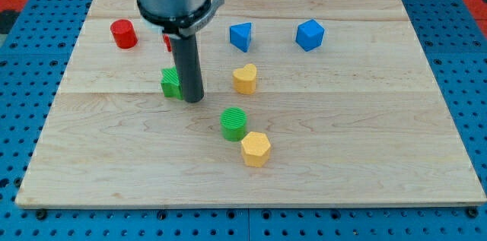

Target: Move the blue cube towards the yellow heart

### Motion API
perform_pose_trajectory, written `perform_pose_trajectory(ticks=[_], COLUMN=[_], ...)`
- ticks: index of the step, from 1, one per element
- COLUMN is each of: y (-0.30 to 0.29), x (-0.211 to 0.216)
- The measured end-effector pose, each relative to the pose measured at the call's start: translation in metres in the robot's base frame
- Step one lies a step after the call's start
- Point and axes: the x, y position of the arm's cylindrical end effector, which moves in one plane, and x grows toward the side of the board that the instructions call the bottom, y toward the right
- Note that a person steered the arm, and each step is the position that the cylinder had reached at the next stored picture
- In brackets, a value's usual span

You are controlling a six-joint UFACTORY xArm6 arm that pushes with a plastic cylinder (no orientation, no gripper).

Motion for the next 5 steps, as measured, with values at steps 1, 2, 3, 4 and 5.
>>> perform_pose_trajectory(ticks=[1, 2, 3, 4, 5], y=[-0.031, 0.004, 0.072, 0.124, 0.138], x=[-0.011, -0.050, -0.062, -0.088, -0.118])
